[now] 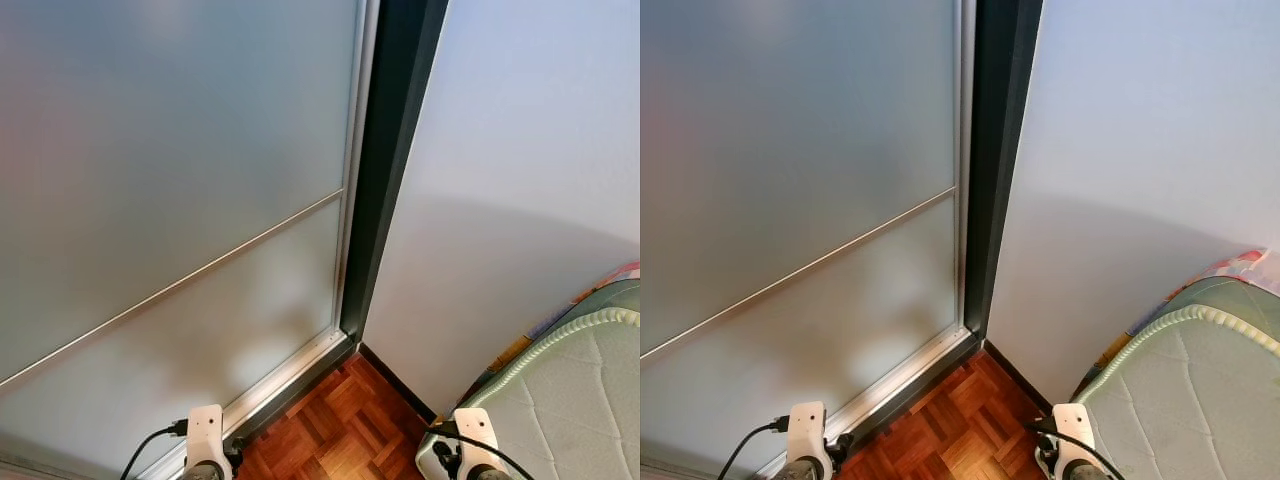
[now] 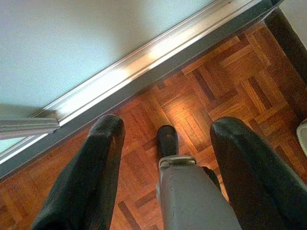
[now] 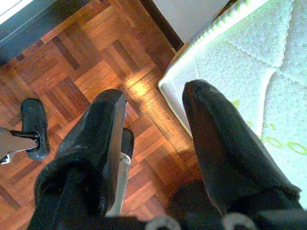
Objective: Clean up the room
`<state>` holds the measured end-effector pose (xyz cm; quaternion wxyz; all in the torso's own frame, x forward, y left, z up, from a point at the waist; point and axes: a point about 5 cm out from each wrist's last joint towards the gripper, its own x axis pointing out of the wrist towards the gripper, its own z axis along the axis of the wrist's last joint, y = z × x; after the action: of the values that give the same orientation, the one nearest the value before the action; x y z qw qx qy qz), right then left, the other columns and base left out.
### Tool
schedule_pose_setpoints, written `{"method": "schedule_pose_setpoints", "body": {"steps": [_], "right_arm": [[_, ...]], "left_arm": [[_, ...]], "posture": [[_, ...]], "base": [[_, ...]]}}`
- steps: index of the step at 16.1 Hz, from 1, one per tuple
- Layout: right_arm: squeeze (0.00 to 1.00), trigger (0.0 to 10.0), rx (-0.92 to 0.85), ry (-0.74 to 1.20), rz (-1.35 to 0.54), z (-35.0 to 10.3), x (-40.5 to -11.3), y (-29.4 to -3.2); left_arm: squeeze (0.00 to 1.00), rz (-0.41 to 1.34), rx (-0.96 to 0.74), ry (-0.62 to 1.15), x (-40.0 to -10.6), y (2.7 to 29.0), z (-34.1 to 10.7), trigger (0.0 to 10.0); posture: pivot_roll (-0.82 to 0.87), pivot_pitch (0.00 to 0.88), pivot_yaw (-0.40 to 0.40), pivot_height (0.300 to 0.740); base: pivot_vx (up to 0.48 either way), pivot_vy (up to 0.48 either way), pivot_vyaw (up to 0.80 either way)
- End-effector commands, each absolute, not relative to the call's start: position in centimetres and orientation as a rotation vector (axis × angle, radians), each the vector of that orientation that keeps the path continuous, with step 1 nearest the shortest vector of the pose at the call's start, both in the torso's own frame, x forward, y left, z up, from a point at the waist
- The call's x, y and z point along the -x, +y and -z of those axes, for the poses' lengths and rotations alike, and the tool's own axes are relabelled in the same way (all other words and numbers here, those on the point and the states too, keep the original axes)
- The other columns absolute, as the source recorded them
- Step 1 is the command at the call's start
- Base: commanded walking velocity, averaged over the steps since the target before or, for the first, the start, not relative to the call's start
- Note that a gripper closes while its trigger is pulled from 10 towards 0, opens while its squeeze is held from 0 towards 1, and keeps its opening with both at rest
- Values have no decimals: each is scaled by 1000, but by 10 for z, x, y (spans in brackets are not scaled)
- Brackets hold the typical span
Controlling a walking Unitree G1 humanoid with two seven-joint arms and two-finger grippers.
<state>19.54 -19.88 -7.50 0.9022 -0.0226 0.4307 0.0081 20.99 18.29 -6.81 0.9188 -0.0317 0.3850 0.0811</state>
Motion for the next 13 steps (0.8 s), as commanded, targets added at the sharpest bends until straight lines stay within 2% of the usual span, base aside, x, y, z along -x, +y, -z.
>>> {"method": "schedule_pose_setpoints", "body": {"steps": [1,13], "right_arm": [[0,10000,-202,850,33,67,-214,-190],[0,10000,-198,863,34,67,-214,-190]], "left_arm": [[0,-214,62,978,-143,260,84,10000],[0,-214,64,976,-143,260,84,10000]], "posture": [[-89,0,-36,740],[-89,0,-36,740]], "base": [[0,0,0],[0,0,0]]}}
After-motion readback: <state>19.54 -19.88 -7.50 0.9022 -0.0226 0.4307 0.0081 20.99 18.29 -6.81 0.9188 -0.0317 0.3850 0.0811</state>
